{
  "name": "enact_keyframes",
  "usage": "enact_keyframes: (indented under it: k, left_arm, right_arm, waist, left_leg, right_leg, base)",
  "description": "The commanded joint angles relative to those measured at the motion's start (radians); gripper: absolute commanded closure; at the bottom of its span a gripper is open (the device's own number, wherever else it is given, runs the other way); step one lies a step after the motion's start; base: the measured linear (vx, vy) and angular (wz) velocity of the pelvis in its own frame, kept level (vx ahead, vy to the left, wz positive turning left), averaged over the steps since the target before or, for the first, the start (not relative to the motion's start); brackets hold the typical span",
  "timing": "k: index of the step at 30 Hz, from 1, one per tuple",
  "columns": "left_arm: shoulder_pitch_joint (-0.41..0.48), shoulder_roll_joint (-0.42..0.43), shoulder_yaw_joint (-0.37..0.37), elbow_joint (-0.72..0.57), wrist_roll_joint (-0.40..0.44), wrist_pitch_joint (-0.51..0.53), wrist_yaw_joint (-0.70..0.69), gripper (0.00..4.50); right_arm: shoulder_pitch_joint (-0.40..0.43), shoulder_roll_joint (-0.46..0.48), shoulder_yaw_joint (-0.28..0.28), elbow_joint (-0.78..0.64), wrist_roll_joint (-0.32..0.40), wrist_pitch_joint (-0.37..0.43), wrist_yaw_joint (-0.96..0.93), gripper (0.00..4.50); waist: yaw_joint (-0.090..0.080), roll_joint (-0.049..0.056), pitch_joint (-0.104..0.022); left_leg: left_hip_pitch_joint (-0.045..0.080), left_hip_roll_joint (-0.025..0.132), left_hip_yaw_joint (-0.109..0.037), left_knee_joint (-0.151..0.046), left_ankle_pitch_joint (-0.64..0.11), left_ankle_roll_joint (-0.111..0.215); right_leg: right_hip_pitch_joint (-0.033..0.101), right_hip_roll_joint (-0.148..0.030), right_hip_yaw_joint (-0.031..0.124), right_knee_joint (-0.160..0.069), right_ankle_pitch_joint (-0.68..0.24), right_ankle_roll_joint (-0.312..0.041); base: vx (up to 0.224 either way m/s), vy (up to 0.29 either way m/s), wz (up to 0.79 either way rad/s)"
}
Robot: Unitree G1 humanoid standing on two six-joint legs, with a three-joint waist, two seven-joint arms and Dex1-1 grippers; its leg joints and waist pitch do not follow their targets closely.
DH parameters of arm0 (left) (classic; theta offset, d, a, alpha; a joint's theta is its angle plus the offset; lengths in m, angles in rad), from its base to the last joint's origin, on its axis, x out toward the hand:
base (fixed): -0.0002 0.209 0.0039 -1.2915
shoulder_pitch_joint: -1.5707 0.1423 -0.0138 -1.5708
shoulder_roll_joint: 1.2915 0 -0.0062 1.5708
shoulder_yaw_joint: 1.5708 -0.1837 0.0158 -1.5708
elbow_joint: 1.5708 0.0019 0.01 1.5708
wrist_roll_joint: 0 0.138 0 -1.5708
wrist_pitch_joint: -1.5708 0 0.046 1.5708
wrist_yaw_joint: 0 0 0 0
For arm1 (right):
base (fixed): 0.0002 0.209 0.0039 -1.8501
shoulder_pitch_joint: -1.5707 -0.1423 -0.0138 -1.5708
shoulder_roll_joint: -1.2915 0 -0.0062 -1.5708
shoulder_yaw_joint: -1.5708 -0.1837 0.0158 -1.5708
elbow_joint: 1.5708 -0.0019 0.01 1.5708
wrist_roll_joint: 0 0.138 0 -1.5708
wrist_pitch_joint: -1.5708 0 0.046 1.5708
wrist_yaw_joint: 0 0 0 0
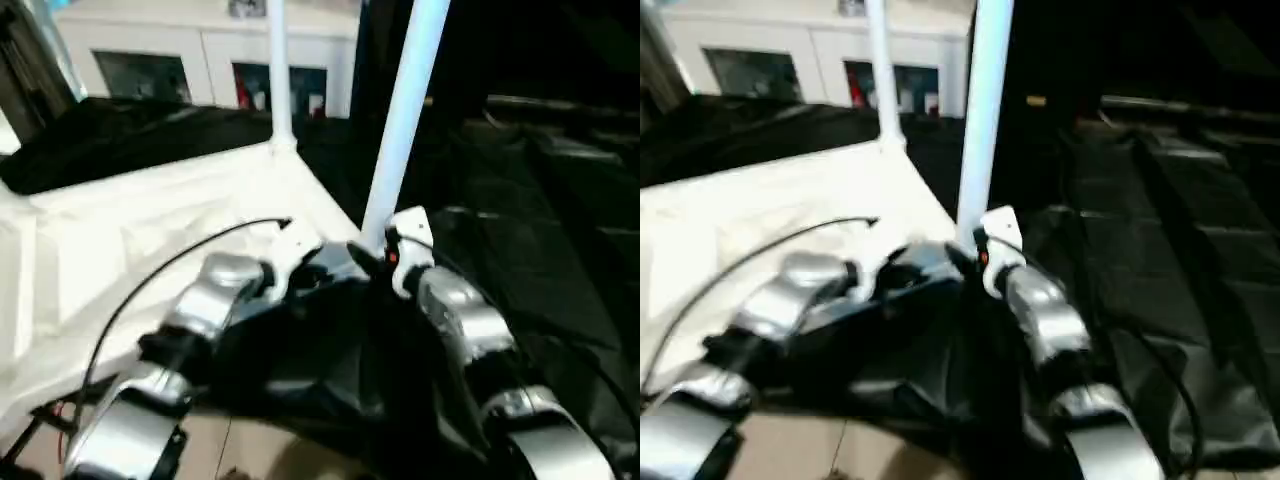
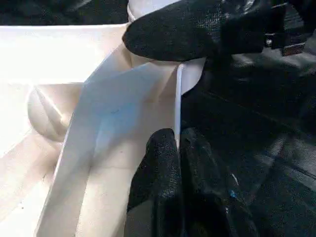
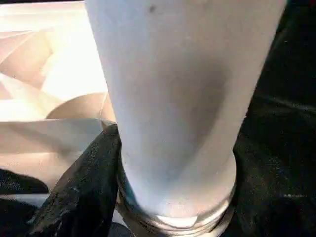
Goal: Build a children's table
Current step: Rotate leg to tighten
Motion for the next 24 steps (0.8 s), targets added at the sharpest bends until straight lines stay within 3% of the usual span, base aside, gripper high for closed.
enact_keyframes:
  k: [1,6,9,14,17,21,24]
  left_arm:
    - [-0.029,-0.062,0.015,-0.017,-0.028,-0.057,0.05,4.5]
    - [0.003,-0.021,-0.01,-0.046,-0.04,-0.113,-0.073,4.5]
    - [0.015,-0.002,-0.016,-0.059,-0.047,-0.12,-0.12,4.5]
    - [0.06,0.091,-0.05,-0.112,-0.077,-0.168,-0.32,4.5]
    - [0.069,0.117,-0.053,-0.118,-0.088,-0.186,-0.382,4.5]
    - [0.081,0.147,-0.051,-0.131,-0.101,-0.194,-0.443,4.5]
    - [0.092,0.183,-0.056,-0.141,-0.109,-0.194,-0.525,4.5]
  right_arm:
    - [-0.013,0.086,0.072,-0.006,0.014,-0.004,0.098,1.06]
    - [0.0,0.025,0.112,-0.05,0.005,-0.006,0.227,0.61]
    - [0.008,-0.003,0.127,-0.073,0.003,-0.015,0.28,0.61]
    - [0.053,-0.154,0.185,-0.177,0.029,-0.012,0.575,0.61]
    - [0.066,-0.201,0.187,-0.211,0.049,0.008,0.668,0.61]
    - [0.078,-0.245,0.191,-0.245,0.067,0.036,0.752,0.61]
    - [0.09,-0.299,0.21,-0.286,0.084,0.069,0.857,0.61]
  waist:
    - [0.006,-0.007,-0.066]
    - [0.006,-0.005,-0.067]
    - [0.006,-0.003,-0.067]
    - [0.011,-0.001,-0.066]
    - [0.024,0.001,-0.064]
    - [0.033,-0.002,-0.062]
    - [0.037,-0.002,-0.062]
  left_leg:
    - [-0.003,0.015,-0.004,-0.067,-0.23,0.022]
    - [-0.006,0.015,-0.003,-0.067,-0.228,0.035]
    - [-0.005,0.017,-0.003,-0.067,-0.219,0.039]
    - [-0.005,0.02,-0.003,-0.067,-0.218,0.049]
    - [0.004,0.026,0.001,-0.066,-0.242,0.055]
    - [0.005,0.025,0.001,-0.069,-0.254,0.038]
    - [-0.001,0.026,-0.001,-0.069,-0.248,0.044]
  right_leg:
    - [0.051,-0.073,0.045,-0.087,-0.325,-0.155]
    - [0.058,-0.072,0.045,-0.083,-0.288,-0.173]
    - [0.058,-0.074,0.046,-0.083,-0.281,-0.176]
    - [0.058,-0.073,0.046,-0.08,-0.268,-0.187]
    - [0.053,-0.071,0.047,-0.083,-0.284,-0.193]
    - [0.049,-0.072,0.046,-0.084,-0.316,-0.188]
    - [0.053,-0.074,0.047,-0.084,-0.337,-0.173]
  base:
    - [0.0,0.0,0.0]
    - [0.0,0.0,0.0]
    - [0.0,0.0,0.0]
    - [0.0,0.0,0.0]
    - [0.0,0.0,0.0]
    - [0.0,0.0,0.0]
    - [0.0,0.0,0.0]
